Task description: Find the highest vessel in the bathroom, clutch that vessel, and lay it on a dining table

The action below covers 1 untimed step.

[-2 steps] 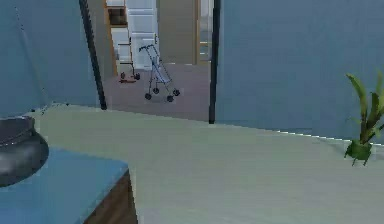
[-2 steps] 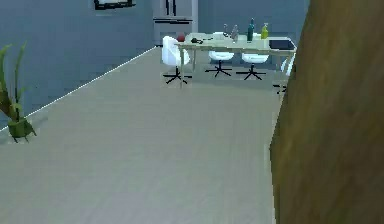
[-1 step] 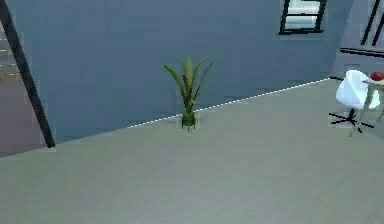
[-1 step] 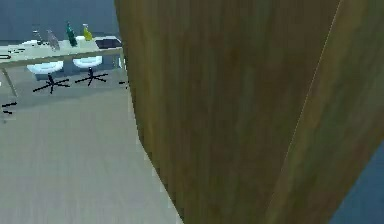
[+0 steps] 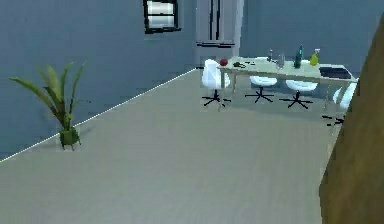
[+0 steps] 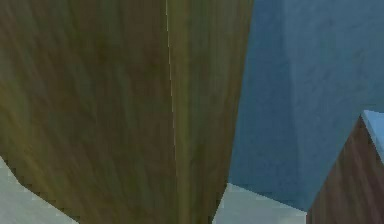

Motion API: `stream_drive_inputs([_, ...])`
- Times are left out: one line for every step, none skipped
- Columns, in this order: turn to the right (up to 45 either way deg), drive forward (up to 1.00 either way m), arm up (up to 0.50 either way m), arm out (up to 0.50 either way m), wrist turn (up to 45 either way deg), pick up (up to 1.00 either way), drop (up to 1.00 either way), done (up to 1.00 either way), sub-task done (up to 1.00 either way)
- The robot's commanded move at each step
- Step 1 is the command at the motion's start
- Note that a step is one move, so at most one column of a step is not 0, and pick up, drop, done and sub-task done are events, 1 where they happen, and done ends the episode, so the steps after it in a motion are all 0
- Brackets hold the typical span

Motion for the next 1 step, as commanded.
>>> stream_drive_inputs([0.0, 0.15, 0.00, 0.00, 0.0, 0.00, 0.00, 0.00, 0.00])
